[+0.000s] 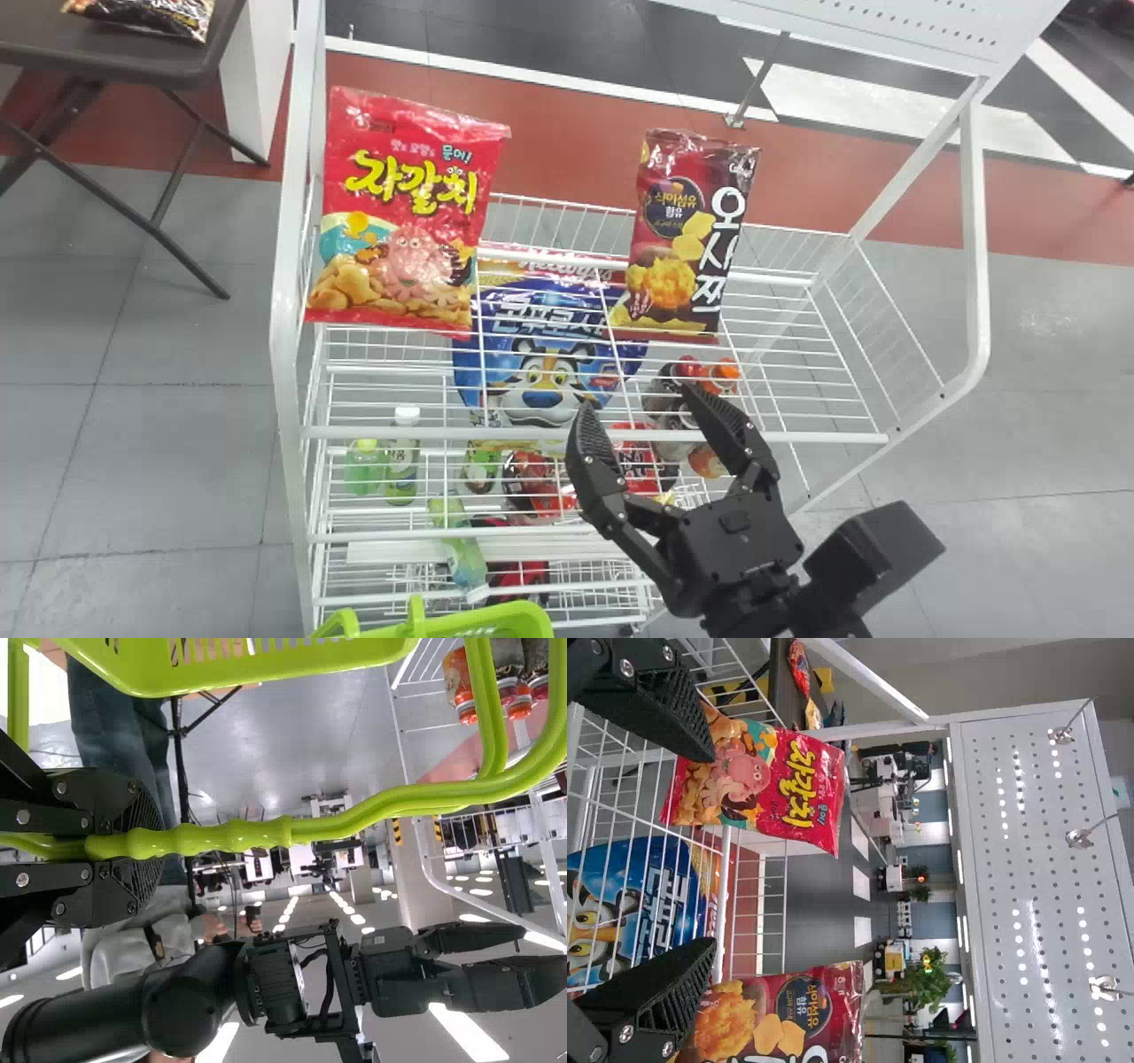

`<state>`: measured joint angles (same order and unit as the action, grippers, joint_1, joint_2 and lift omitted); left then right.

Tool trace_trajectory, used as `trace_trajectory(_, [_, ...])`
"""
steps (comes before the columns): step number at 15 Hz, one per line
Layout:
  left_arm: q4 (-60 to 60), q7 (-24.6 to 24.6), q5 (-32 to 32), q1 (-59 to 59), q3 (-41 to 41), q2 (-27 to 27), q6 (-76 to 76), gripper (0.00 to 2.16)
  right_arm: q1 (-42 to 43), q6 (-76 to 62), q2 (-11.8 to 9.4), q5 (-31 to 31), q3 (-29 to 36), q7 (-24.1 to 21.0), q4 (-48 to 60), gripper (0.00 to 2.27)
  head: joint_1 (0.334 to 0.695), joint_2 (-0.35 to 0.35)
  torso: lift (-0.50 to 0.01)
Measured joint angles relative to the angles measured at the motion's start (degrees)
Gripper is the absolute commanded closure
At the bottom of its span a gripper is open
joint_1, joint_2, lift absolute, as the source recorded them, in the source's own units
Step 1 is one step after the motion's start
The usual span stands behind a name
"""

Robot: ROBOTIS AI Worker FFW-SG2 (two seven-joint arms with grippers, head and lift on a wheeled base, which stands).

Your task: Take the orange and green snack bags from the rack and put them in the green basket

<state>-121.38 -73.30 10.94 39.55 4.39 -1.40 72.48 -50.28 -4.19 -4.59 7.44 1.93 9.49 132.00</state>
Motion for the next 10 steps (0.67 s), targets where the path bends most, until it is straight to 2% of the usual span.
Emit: trace_trajectory(10, [0.0, 0.2, 0.0, 0.0, 0.0, 0.0, 0.1, 2.15, -0.3, -3.5, 0.3, 2.1, 1.2, 0.2, -0.4, 0.08, 0.695, -0.350, 0.000])
